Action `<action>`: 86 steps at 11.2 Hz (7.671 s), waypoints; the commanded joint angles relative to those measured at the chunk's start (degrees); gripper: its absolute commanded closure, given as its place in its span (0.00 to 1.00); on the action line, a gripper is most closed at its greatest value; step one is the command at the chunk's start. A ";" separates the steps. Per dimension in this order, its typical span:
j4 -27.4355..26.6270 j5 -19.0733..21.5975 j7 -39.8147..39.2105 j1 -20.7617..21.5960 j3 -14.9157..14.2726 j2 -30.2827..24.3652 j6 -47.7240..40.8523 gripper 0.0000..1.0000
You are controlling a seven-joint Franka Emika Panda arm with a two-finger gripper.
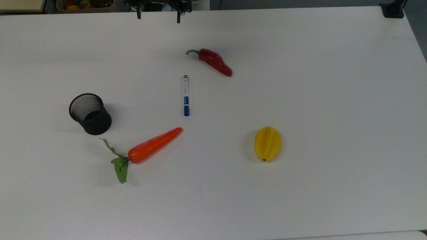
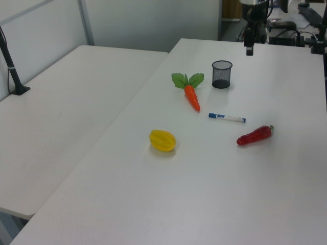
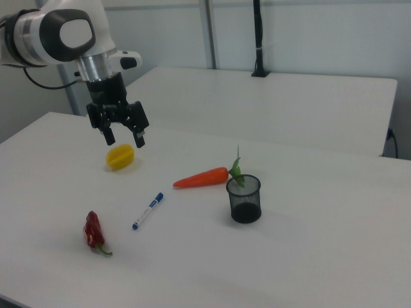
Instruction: Place marker
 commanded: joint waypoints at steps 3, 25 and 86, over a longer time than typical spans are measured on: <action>-0.65 0.31 -0.51 0.33 -0.14 -0.06 0.01 0.00; -2.58 1.89 6.26 1.83 0.57 24.28 28.13 0.09; 5.68 0.83 5.64 -7.58 -3.57 19.20 39.32 0.00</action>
